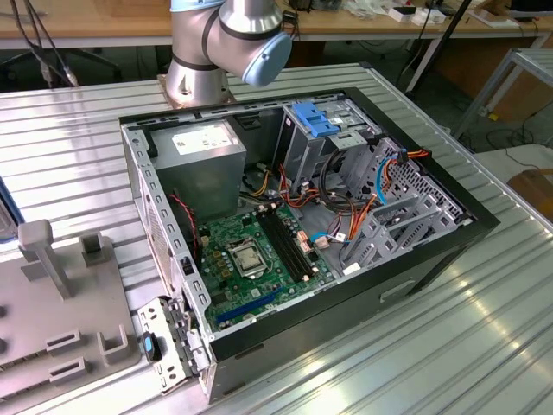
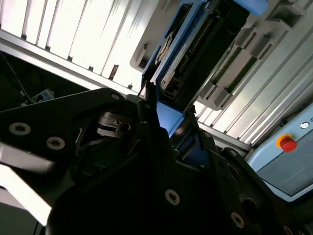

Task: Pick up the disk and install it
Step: 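Pick up the disk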

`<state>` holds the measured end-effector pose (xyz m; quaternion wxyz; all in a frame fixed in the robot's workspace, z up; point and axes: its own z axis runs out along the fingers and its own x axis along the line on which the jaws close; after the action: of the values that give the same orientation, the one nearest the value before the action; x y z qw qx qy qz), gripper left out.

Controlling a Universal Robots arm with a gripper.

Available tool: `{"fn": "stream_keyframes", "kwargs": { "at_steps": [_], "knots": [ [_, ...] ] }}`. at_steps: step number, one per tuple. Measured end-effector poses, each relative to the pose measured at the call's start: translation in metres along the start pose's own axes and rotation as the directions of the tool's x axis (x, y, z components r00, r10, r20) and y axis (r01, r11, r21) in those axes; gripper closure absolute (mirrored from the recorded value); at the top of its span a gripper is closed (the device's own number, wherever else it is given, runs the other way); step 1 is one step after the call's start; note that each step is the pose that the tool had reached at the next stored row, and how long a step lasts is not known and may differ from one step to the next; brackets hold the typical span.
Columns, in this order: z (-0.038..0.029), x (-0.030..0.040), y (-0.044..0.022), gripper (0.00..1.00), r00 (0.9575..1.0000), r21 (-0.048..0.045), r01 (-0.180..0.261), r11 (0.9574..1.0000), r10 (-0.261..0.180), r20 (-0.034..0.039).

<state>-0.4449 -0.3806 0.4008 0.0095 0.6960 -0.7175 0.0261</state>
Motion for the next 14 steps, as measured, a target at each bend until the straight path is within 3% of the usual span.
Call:
{"fn": "stream_keyframes", "kwargs": {
  "at_steps": [1, 10, 13, 14],
  "knots": [
    [-0.0071, 0.0003, -0.0002, 0.63, 1.0000, -0.0003, 0.000, 1.0000, 0.000, -0.0002],
    [-0.0448, 0.0021, -0.0010, 0.63, 1.0000, -0.0001, 0.000, 1.0000, 0.000, -0.0002],
    [-0.0607, 0.0029, -0.0014, 0.63, 1.0000, -0.0001, 0.000, 1.0000, 0.000, -0.0002],
    [-0.0686, 0.0033, -0.0016, 0.63, 1.0000, 0.0000, 0.000, 1.0000, 0.000, -0.0002]
  ]
}}
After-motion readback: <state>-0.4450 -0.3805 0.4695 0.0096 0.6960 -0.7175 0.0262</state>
